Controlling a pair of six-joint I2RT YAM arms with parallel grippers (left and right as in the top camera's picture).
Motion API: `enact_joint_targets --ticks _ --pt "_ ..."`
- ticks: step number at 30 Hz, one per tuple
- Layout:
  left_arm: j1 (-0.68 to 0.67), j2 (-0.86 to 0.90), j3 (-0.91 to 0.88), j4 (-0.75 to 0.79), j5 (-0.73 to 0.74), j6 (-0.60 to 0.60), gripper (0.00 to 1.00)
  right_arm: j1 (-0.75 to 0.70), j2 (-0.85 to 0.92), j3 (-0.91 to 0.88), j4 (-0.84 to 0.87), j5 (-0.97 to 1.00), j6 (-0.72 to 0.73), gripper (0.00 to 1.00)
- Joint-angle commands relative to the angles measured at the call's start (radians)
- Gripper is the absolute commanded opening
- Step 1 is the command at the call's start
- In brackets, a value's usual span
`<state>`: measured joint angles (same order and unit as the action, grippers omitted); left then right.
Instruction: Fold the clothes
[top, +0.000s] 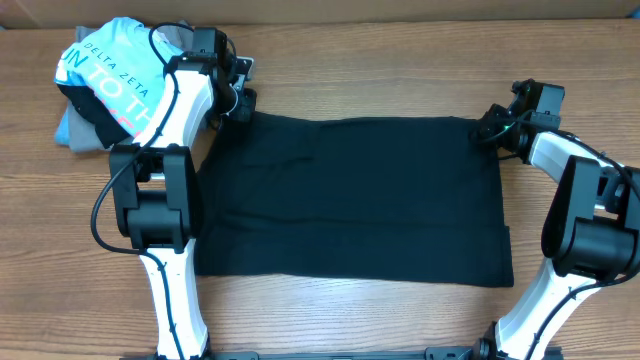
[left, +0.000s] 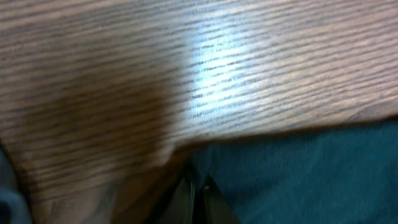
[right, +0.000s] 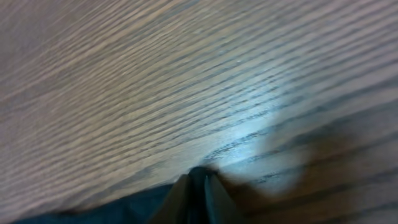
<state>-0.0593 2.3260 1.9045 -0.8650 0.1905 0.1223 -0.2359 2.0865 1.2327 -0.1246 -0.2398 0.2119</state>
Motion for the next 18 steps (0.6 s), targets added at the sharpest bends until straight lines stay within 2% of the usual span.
enact_joint_targets --ticks 1,7,12,18 --pt "-0.006 -0.056 0.024 -0.014 0.008 -0.017 0.04 -0.002 -0.026 0.011 0.0 -0.061 0.001 0.04" --pt "-0.006 -0.114 0.024 -0.05 -0.06 -0.018 0.04 -0.002 -0.127 0.011 -0.04 -0.071 0.002 0.04" --pt "-0.006 -0.159 0.024 -0.142 -0.162 -0.018 0.04 -0.002 -0.214 0.011 -0.148 0.025 0.054 0.04" --pt "-0.006 -0.163 0.024 -0.262 -0.172 -0.026 0.04 -0.002 -0.27 0.011 -0.289 0.08 0.078 0.04"
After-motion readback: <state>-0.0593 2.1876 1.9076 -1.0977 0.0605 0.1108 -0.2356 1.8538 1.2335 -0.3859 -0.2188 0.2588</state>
